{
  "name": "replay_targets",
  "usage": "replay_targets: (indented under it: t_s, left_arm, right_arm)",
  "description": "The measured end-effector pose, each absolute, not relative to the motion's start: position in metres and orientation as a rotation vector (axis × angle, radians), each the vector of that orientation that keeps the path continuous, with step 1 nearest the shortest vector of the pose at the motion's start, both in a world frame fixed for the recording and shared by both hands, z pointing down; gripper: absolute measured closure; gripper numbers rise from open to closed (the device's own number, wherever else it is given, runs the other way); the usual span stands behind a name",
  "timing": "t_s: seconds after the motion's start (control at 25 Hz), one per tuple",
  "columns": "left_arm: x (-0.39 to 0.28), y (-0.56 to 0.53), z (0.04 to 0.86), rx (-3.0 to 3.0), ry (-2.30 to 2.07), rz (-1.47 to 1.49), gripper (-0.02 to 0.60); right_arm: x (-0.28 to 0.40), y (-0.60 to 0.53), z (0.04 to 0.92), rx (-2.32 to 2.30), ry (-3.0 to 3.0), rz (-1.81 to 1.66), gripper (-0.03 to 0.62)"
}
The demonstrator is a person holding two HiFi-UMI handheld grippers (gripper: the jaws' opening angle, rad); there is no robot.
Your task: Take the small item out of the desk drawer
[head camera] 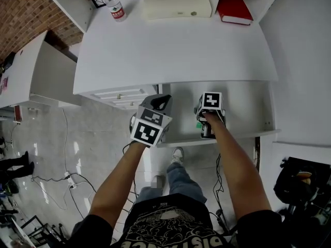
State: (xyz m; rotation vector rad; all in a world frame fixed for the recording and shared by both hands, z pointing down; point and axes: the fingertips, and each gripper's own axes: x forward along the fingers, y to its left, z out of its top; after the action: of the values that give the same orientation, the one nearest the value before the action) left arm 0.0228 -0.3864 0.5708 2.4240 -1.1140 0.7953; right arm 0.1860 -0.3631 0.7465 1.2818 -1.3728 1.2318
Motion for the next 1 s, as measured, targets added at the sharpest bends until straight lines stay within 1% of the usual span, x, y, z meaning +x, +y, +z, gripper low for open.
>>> replay_targets:
  t_s: [0.12, 0.4, 0.52, 0.6, 0.84, 1.0]
  left_arm:
    - [0.023, -0.390, 0.572, 2.417, -1.115, 0.804, 0.580]
    - [0.030, -0.395, 0.570, 2.418, -1.115, 0.823, 0.580]
    - [0.029, -0.398, 0.567, 2.419, -1.131, 0.826, 0.580]
    - [0.030, -0.401, 0.564, 2.415, -1.141, 0.819, 0.580]
    - [0.032, -0.400, 0.563, 2.412, -1.140, 0.821, 0.578]
    - [0.033, -0.399, 0.561, 2.415, -1.142, 0.825, 0.580]
  right_arm:
    - [0.192, -0.371, 0.751, 1.302, -1.367, 1.156, 0.204]
    - [0.192, -0.373, 0.752, 1.303, -1.359, 1.144, 0.209]
    - [0.194, -0.372, 0.752, 1.276, -1.351, 1.144, 0.236]
    - [0.195, -0.372, 0.752, 1.257, -1.355, 1.136, 0.243]
    - [0.194, -0.370, 0.751, 1.190, -1.379, 1.111, 0.247]
    - [0.185, -0.365, 0.740, 1.162, -1.418, 1.173, 0.247]
